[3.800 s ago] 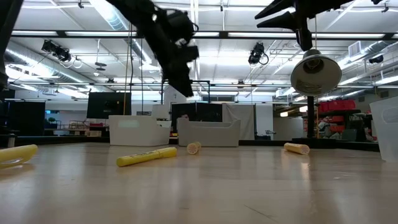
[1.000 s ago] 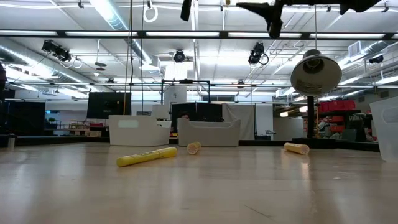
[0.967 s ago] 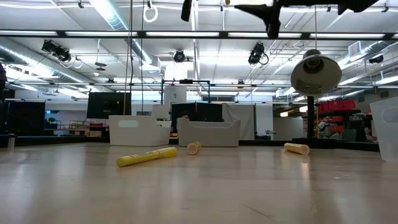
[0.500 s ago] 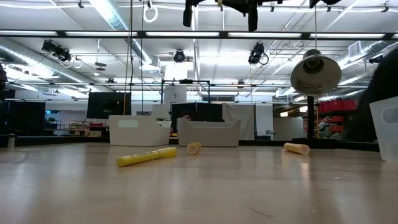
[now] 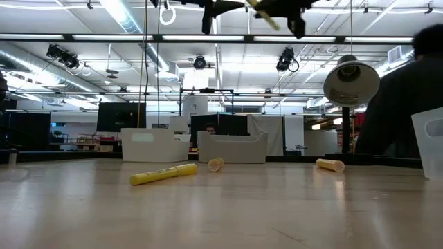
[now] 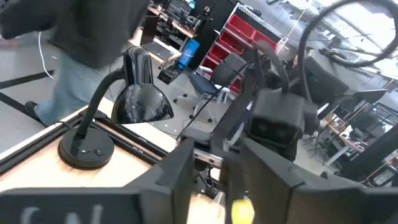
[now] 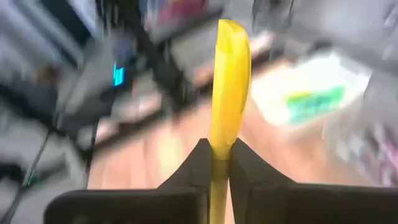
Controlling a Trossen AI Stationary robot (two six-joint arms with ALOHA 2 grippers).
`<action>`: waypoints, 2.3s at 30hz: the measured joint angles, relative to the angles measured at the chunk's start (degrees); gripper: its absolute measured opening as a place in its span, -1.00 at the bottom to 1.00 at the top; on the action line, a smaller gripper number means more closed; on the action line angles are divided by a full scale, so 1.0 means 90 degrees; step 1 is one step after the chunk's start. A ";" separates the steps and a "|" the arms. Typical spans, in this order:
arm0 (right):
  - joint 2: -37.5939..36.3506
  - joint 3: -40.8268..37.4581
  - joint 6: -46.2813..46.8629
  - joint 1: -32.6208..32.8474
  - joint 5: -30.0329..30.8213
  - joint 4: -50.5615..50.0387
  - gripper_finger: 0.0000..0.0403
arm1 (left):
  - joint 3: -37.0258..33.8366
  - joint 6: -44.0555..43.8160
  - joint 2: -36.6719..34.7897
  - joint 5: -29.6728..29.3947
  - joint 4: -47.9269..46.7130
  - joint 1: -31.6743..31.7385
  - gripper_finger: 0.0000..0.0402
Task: Pick & Place Markers
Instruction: Put the yellow pen into the transparent bin, then put the dark yellow highlighter pen into the white bin
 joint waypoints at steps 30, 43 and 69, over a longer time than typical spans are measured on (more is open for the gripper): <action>-0.0644 -0.2352 0.2954 0.3220 -0.3303 -0.5708 -0.89 | -0.0015 0.0028 0.0000 0.0489 -0.0626 0.0266 -0.02; -0.0294 -0.3353 0.3371 0.3011 -0.3344 -0.3982 -0.53 | -0.0019 0.0751 -0.0646 0.0798 -0.3107 0.0879 -0.02; 0.0293 -0.0837 0.3396 0.0402 -0.0036 -0.3158 0.04 | -0.1651 0.2362 -0.1224 0.0725 -0.3204 0.1833 -0.02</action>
